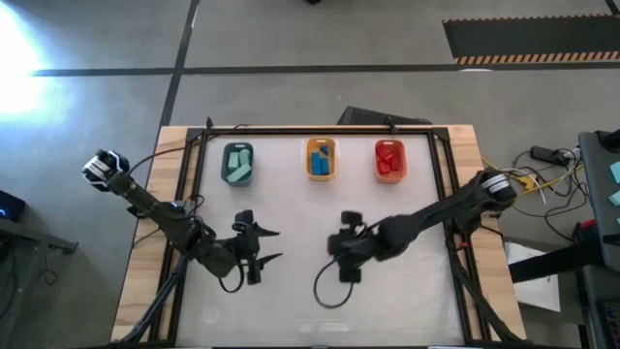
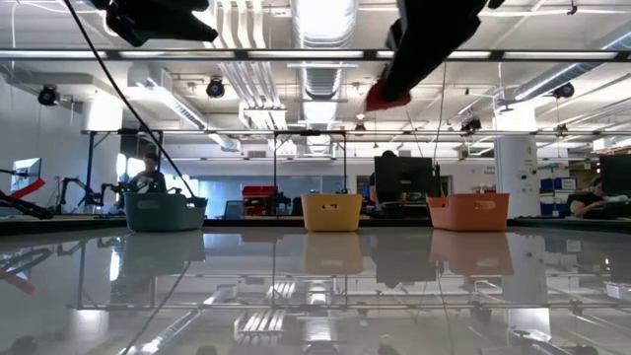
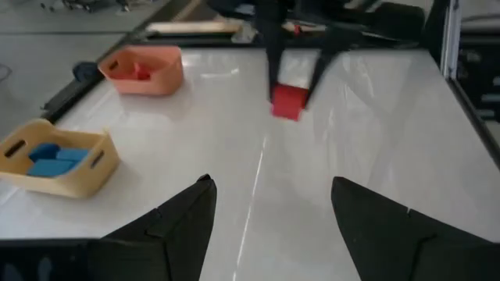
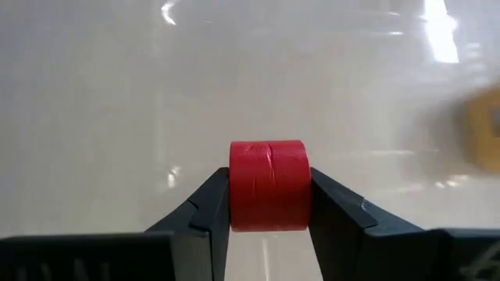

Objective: Sort & place blocks by color
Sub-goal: Put the red block into the orange bin, then return to Home Position

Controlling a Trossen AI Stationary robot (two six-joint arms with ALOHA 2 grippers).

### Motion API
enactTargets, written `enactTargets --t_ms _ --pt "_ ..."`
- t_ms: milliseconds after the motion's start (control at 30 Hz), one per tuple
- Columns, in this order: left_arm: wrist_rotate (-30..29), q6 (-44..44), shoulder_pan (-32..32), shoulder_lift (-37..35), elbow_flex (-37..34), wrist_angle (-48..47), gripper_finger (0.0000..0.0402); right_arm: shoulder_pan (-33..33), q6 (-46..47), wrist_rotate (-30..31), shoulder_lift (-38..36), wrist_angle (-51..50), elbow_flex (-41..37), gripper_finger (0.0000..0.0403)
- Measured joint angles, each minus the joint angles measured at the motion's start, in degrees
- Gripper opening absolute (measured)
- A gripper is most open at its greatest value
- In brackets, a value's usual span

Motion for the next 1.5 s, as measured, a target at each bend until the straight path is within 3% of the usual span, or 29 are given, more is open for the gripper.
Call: enactTargets --t_ms 233,467,700,867,1167,1500 --pt "-1.6 1.8 0.0 -2.4 0.0 0.2 0.0238 -8.1 -0.2 5.5 -13.7 -10.7 -3.2 0.0118" --pt "-2.6 3.1 0.0 -2.5 -0.1 0.2 0.0238 -24.9 2.4 6.0 -26.5 -13.3 -11.6 0.0118" --pt "-4.0 4.2 0.0 -2.5 -0.2 0.2 0.0238 -44.4 1.1 5.3 -30.9 -11.1 -22.1 0.0118" --pt "-4.0 4.1 0.0 -2.5 -0.2 0.2 0.0238 -53.3 -2.2 1.0 -31.3 -7.1 -27.5 0.0118" --pt "-4.4 4.0 0.0 -2.5 -0.2 0.2 0.0238 -56.3 -3.6 -1.1 -30.3 -2.8 -30.8 0.0118" --pt "-4.4 4.0 0.0 -2.5 -0.2 0.4 0.0238 -56.3 -2.5 -0.9 -30.2 -2.1 -30.7 0.0185"
